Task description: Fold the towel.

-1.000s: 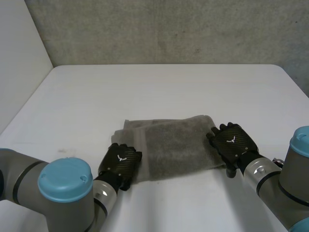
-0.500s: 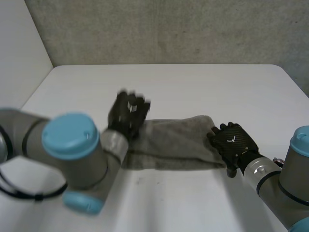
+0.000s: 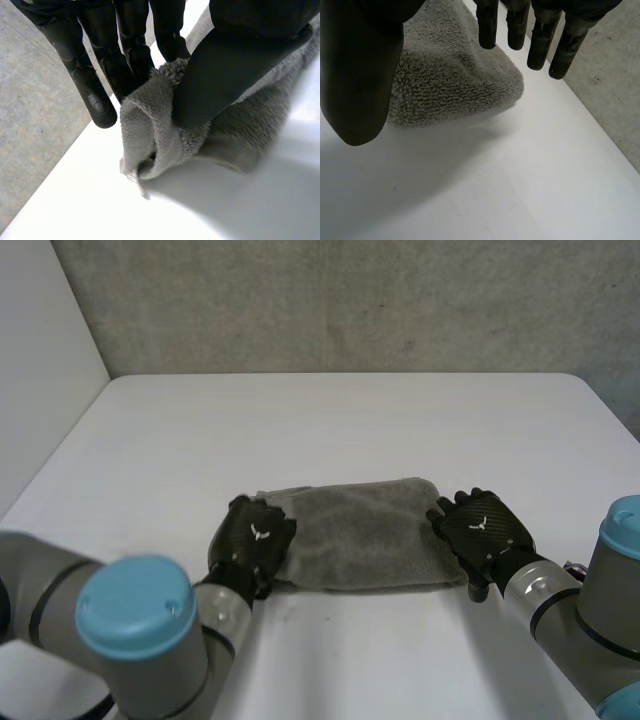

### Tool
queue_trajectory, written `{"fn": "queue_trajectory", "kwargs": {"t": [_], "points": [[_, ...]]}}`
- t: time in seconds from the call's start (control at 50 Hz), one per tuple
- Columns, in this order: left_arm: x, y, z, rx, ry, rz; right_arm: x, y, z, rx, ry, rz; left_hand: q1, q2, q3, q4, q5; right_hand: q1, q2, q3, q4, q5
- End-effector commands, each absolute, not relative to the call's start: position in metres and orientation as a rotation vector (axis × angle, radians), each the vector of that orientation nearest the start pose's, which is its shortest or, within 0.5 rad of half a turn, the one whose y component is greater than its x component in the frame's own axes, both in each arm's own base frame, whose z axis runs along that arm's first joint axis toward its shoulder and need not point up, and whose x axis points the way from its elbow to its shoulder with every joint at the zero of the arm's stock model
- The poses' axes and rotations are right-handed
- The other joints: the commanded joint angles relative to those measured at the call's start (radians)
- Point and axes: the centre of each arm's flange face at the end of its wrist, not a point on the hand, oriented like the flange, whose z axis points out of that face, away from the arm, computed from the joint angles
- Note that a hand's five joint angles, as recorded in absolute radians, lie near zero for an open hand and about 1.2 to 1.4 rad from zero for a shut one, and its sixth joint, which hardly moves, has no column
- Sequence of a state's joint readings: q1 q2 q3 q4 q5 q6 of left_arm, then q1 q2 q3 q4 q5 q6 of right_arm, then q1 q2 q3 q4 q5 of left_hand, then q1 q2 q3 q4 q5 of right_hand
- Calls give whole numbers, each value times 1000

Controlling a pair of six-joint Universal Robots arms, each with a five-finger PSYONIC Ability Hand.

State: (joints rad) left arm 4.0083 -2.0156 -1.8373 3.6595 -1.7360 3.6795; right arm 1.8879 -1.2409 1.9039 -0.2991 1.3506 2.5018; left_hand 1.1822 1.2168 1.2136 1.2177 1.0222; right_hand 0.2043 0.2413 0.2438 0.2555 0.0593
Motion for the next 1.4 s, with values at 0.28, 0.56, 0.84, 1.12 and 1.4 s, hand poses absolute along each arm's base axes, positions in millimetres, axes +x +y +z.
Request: {"fn": "queue_trajectory", "kwargs": {"t": [0.28, 0.56, 0.84, 1.12, 1.4], "points": [[-299, -186, 134, 1171, 2026, -1989, 239, -234, 126, -1329, 2217, -1732, -931, -965, -962, -966, -945, 303, 266, 263, 251, 273], [-283, -195, 175, 1006, 1990, -2058, 240, -241, 126, -1218, 2237, -1725, -954, -989, -985, -990, -969, 1192, 1155, 1152, 1141, 1162], [-261, -211, 189, 820, 2069, -2080, 207, -262, 152, -1196, 2367, -1834, -963, -997, -994, -998, -977, 1192, 1155, 1152, 1141, 1162], [-254, -221, 202, 729, 2071, -2121, 343, -215, 208, -1430, 1789, -1881, -975, -1009, -1006, -1010, -989, 1192, 1155, 1152, 1141, 1162], [-252, -224, 203, 684, 2104, -2145, 395, -148, 165, -1631, 1680, -1583, -975, -1009, -1006, -1010, -989, 1135, 1098, 1095, 1084, 1105]]}}
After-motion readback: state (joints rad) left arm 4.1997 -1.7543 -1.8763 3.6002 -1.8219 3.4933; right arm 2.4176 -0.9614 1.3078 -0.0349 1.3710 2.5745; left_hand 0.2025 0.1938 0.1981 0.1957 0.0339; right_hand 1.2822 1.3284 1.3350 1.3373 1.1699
